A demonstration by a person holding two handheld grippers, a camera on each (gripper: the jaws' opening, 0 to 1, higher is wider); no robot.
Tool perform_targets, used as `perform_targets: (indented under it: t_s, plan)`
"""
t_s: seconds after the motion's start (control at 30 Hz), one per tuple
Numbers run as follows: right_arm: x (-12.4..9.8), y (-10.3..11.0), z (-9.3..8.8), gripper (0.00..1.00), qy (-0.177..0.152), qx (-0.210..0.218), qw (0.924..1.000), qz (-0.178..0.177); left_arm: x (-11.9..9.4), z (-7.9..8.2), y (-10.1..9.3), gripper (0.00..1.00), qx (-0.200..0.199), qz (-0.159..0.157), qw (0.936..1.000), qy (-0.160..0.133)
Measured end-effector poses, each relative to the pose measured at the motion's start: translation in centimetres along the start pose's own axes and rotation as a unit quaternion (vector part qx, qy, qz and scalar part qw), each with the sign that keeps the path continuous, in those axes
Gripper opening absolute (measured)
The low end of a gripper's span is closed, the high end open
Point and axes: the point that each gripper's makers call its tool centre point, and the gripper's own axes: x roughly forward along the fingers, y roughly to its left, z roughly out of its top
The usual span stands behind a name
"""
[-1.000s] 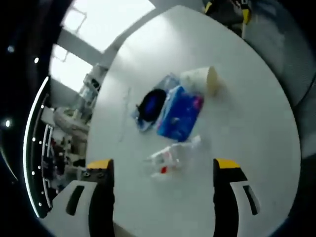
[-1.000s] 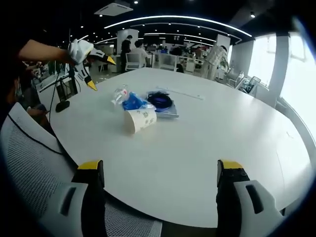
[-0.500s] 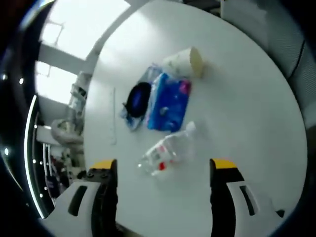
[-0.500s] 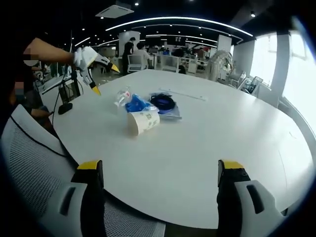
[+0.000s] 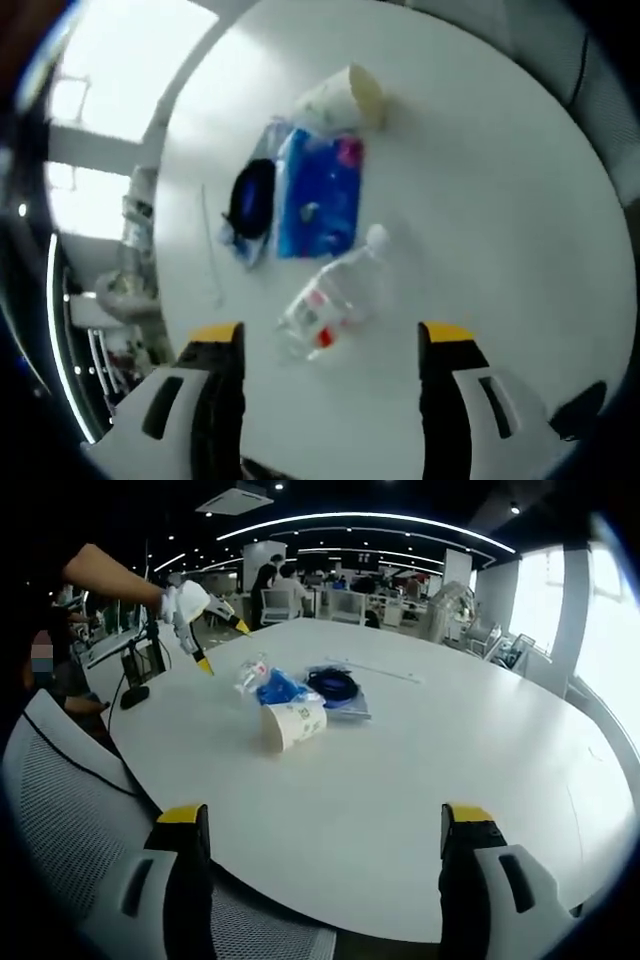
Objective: Arrange the tabletop items into an orderly group along one side of the table until the central work area is clear of visible clutter.
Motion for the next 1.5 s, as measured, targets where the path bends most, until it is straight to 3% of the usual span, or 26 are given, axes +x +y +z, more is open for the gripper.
perform_targets:
  t_s: [0.17,0.7,0.93,1.1,1.27,1.37,1.4,1.5]
  plan:
    - [0.0,0.0,-0.2,0.95,0.005,-0.001,1.0,-0.001,0.6,-0.9,-0.4,0.64,0.008,-0.011,0.9999,0.01]
    - [0.1,-0.2,-0.8,0.93,0.023,-0.004,0.9997,-0.006,2.9,-0.6,0.5,0.57,0.055,-0.028,0.9981,0.001]
    - [-0.1,-0.1,-0.6,0.91,0.019,-0.01,0.9997,-0.007,3.7,-1.4,1.1,0.52,0.085,-0.04,0.9955,0.01]
    - [-0.1,-0.2,-0.7,0.88,0.023,-0.012,0.9996,-0.009,4.2,-2.1,1.3,0.48,0.142,-0.066,0.9875,0.017]
    - [-0.1,-0.2,-0.9,0.87,0.027,-0.013,0.9995,-0.011,4.8,-2.2,1.8,0.45,0.167,-0.078,0.9826,0.02]
    - [-0.1,-0.3,-1.0,0.87,0.029,-0.015,0.9994,-0.013,5.2,-2.2,1.7,0.43,0.192,-0.097,0.9763,0.023]
    - [-0.1,-0.4,-1.0,0.86,0.031,-0.017,0.9993,-0.014,5.3,-2.3,0.9,0.41,0.197,-0.127,0.9718,0.025]
    - [-0.1,-0.4,-1.0,0.86,0.029,-0.018,0.9993,-0.016,5.7,-2.0,1.2,0.41,0.237,-0.121,0.9636,0.024]
